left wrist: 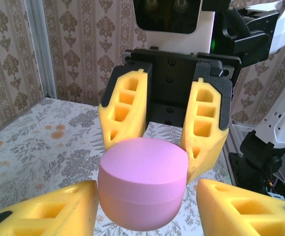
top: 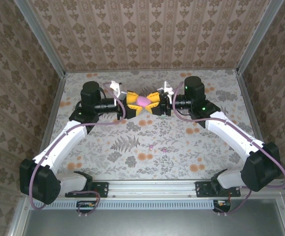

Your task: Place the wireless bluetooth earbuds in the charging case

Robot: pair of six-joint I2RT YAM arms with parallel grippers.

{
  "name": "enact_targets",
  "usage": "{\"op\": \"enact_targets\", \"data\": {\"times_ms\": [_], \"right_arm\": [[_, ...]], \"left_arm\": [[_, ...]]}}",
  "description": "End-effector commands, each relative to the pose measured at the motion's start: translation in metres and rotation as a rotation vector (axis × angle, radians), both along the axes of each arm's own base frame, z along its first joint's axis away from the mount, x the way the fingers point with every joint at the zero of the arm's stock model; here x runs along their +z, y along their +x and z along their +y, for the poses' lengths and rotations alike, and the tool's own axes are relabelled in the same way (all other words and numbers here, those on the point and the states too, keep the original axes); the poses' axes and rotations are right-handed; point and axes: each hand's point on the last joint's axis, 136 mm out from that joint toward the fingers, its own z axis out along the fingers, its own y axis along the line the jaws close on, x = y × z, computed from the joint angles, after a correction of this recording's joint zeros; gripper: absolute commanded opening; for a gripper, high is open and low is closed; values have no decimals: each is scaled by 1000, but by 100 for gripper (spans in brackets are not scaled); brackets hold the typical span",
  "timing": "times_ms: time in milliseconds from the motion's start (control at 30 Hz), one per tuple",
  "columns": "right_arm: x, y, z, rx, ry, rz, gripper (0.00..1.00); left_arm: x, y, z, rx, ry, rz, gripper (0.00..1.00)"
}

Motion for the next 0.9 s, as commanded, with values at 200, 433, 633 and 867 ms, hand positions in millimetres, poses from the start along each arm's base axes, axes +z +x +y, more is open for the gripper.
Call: {"op": "enact_targets", "data": {"times_ms": [200,433,633,867], "right_arm": [[16,1,3,13,33,-31,34],[13,1,3,13,29,-27,34],[10,0,4,19,16,-27,34],[8,0,4,17,0,-22,37]], "left_arm": [[8,-11,-10,-56,1,-33,56],[8,-12,-11,-61,1,-30,46],[10,-12,-11,-58,-4,-33,38],[12,-12,-11,-60,-7,-41,34]]}}
